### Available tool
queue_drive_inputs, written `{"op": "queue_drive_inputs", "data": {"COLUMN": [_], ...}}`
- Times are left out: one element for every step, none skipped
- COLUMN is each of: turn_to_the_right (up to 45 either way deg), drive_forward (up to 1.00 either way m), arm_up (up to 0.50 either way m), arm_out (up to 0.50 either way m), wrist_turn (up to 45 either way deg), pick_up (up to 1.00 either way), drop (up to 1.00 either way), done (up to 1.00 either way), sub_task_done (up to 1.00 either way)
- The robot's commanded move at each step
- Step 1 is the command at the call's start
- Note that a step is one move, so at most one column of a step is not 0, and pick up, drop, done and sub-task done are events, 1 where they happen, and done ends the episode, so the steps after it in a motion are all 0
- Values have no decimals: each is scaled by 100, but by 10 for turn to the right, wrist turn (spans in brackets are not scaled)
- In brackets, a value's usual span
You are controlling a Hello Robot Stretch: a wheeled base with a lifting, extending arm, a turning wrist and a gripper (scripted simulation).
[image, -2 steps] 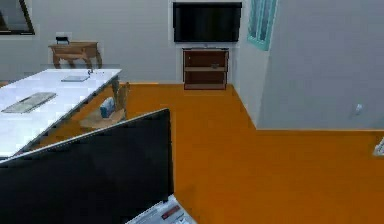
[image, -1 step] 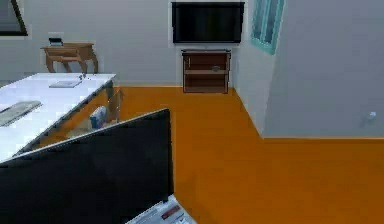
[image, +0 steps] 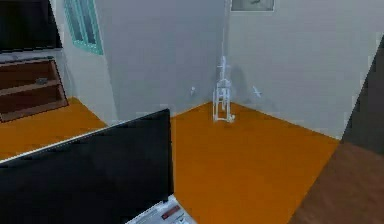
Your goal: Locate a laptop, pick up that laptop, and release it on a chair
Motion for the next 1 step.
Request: {"op": "queue_drive_inputs", "data": {"turn_to_the_right": [390], "drive_forward": [0], "arm_up": [0], "arm_out": [0], "wrist_turn": [0], "pick_up": [0], "drop": [0], "done": [0], "sub_task_done": [0]}}
